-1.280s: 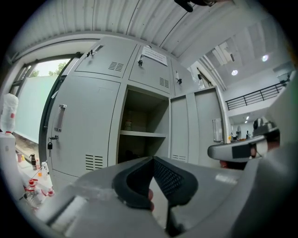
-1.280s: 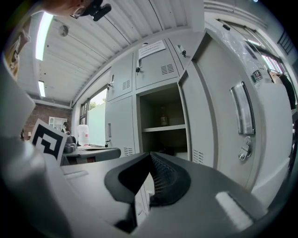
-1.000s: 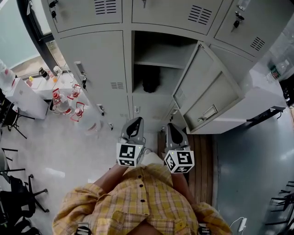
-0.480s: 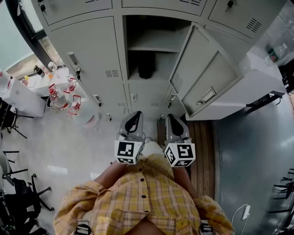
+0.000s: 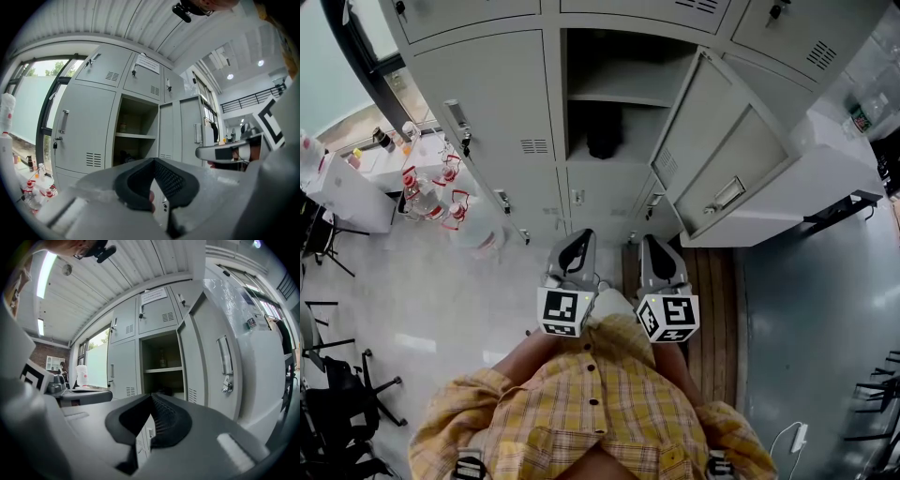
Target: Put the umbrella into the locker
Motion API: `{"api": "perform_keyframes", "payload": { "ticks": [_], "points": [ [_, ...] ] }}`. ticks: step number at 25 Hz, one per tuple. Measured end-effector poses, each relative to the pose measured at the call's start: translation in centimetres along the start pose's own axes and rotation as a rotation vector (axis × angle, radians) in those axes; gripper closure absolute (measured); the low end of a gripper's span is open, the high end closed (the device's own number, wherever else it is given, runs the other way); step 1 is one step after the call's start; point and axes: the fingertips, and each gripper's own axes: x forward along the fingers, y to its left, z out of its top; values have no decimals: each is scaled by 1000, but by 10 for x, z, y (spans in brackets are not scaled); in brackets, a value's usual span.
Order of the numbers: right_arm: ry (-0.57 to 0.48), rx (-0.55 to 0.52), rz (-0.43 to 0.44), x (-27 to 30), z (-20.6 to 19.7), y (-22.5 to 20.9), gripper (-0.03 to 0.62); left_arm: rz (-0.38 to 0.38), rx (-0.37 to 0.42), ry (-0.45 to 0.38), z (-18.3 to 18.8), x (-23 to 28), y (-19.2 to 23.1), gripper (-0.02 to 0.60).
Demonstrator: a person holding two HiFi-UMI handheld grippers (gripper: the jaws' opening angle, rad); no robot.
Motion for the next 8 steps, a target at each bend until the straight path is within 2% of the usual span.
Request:
{"api": "perform_keyframes", "payload": {
  "ticks": [8],
  "points": [
    [6, -5, 5, -2, 1, 5, 597, 5, -9, -4, 4, -7, -1, 584]
  ]
}}
